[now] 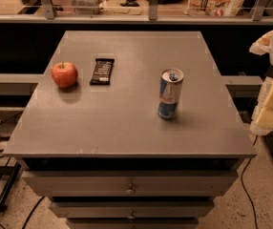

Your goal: Knock redbull can over

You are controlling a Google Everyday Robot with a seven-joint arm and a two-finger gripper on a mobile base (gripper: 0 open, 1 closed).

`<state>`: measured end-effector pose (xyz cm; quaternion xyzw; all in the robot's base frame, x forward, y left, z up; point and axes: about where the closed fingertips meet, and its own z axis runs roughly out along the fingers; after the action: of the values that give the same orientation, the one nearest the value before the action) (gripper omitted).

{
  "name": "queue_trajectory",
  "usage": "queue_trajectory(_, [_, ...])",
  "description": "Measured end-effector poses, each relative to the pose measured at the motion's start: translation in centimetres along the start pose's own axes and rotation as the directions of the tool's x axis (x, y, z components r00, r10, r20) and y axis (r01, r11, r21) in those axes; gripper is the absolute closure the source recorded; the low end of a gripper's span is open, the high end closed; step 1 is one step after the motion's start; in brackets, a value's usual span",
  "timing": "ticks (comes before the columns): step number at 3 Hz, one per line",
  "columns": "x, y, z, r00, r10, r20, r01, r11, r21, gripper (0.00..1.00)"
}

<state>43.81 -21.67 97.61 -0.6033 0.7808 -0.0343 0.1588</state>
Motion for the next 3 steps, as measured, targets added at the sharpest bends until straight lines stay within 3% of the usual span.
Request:
queue_trajectory(2, [-0.6, -0.8, -0.1, 0.999, 0.002, 0.04, -0.003, 0.9994, 0.033, 0.0])
queue_trajectory(3, [-1.7, -1.5, 2.4, 0.985, 0.009, 0.174, -0.016, 0.9992, 0.036, 0.0])
